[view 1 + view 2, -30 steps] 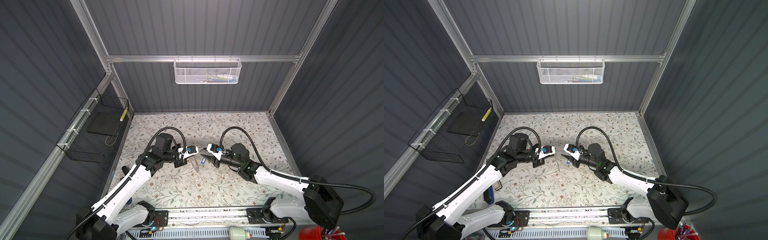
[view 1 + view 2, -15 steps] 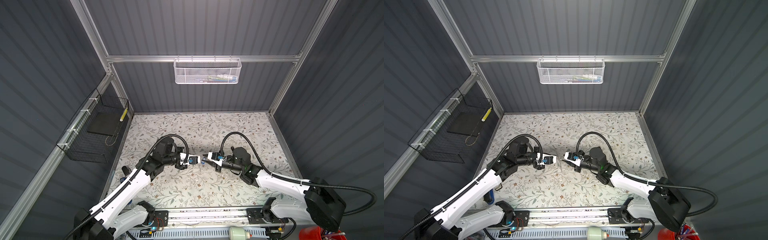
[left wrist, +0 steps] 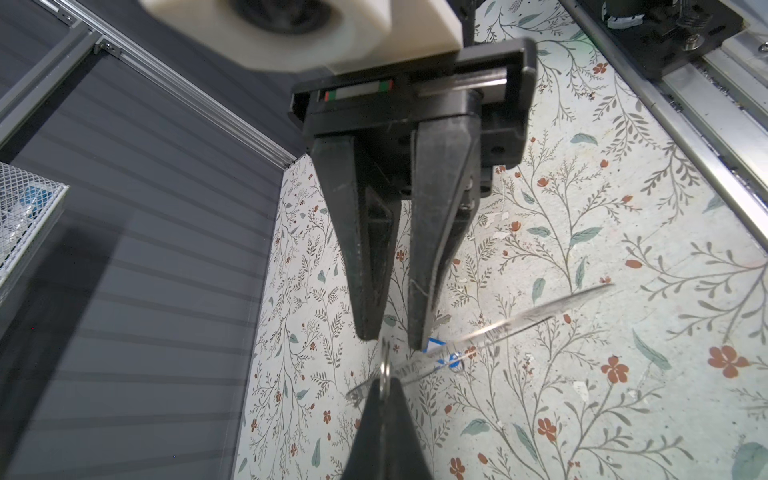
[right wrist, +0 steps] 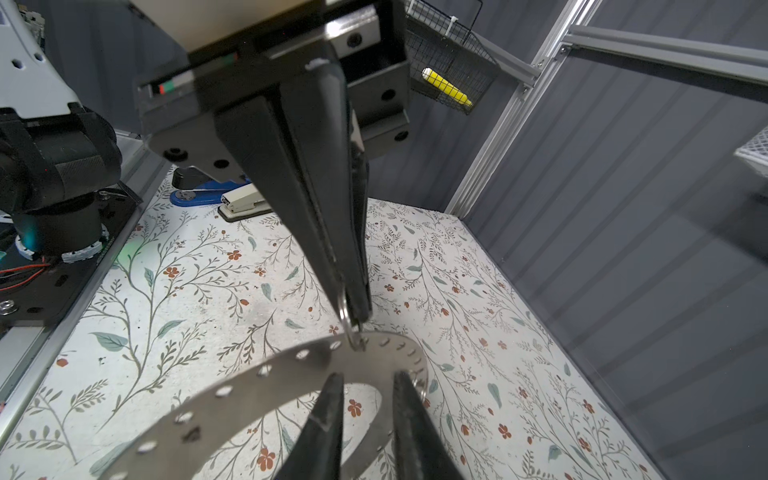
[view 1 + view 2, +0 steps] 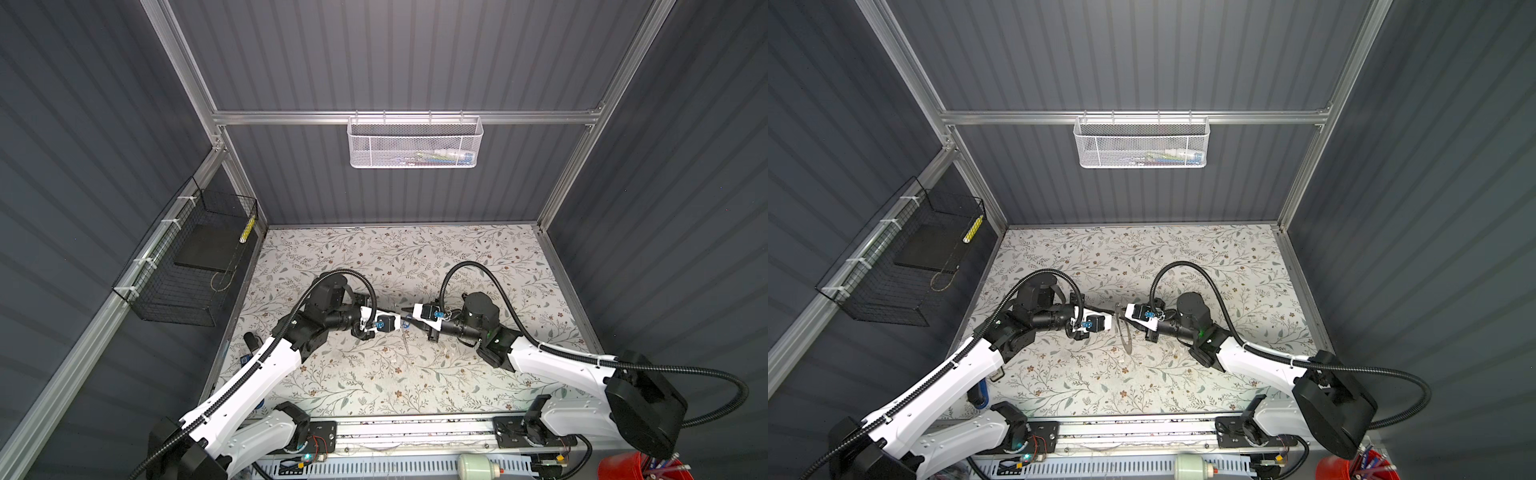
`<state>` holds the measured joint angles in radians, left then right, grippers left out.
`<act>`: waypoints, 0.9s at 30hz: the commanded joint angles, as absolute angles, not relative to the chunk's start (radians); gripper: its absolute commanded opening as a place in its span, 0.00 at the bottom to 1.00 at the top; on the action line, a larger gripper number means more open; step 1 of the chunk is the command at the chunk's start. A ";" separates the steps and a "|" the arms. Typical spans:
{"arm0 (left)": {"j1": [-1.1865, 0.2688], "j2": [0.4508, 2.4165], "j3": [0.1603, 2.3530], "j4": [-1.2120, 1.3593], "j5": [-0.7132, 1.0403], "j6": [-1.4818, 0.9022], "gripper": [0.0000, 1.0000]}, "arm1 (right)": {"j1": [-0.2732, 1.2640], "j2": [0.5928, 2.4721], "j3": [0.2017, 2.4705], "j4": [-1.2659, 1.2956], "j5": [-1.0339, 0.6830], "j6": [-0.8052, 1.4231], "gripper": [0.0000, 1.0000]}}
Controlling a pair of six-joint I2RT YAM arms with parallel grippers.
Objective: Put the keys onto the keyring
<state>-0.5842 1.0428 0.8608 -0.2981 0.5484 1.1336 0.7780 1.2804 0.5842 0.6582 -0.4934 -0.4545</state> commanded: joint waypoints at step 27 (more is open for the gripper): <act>-0.593 1.094 0.888 -0.282 0.627 1.098 0.00 | 0.786 1.302 0.617 0.697 -0.556 -0.449 0.07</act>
